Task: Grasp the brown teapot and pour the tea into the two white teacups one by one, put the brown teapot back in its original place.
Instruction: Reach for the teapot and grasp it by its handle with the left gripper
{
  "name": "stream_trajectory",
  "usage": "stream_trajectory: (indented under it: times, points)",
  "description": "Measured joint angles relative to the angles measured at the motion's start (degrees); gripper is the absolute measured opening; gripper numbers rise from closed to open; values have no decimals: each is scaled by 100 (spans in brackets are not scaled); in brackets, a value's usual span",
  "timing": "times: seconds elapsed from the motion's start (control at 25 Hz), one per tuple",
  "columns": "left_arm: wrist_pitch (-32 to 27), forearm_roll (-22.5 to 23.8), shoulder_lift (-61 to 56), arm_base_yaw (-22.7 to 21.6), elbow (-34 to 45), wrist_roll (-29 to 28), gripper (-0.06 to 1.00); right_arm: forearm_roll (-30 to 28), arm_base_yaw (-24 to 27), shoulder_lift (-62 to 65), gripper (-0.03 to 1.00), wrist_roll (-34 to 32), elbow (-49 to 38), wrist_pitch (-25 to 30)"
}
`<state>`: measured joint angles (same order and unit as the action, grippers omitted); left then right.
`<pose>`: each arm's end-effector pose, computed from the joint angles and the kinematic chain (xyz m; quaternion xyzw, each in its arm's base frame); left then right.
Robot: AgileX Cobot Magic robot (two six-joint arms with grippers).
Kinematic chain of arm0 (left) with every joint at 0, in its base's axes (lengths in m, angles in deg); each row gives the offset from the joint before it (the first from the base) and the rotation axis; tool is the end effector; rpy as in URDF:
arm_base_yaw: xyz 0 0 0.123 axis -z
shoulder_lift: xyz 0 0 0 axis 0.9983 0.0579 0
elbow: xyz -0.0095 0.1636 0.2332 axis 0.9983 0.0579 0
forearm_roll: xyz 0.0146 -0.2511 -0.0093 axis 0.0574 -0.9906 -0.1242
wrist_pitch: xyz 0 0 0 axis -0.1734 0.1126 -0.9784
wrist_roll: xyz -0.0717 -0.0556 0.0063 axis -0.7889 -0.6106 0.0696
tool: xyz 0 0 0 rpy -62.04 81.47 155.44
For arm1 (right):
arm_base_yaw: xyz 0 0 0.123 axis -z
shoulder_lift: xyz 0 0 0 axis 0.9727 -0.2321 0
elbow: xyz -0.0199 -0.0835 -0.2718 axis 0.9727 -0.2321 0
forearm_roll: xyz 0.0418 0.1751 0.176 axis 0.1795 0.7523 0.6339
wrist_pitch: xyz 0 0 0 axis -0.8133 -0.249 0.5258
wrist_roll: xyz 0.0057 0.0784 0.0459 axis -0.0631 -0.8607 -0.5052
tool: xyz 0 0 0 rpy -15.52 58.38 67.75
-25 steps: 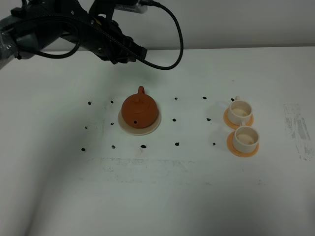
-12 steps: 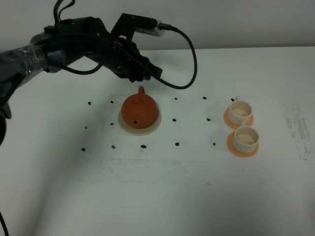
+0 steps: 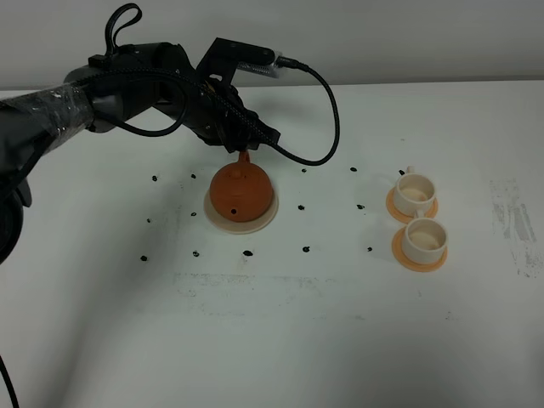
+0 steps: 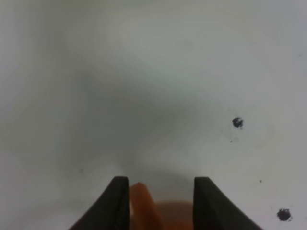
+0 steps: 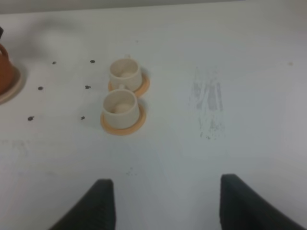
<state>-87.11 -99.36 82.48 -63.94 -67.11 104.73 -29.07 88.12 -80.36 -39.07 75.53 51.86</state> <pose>0.4603 -0.2092 0.1699 0.2279 0.9137 -0.1359 0.3077 -0.0059 0.0210 0.2799 0.0193 0.8557 0.0332 0.5161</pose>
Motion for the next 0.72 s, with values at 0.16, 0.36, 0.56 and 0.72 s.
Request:
stream_trajectory:
  times: [0.16, 0.36, 0.56, 0.72]
  points:
    - [-49, 112, 0, -19, 0, -31, 31, 0, 0, 0, 47, 0, 0, 0]
    - [26, 145, 156, -26, -4, -33, 31, 0, 0, 0, 47, 0, 0, 0]
    - [126, 141, 297, -26, -4, -39, 31, 0, 0, 0, 47, 0, 0, 0]
    - [194, 141, 297, -26, -4, -15, 31, 0, 0, 0, 47, 0, 0, 0]
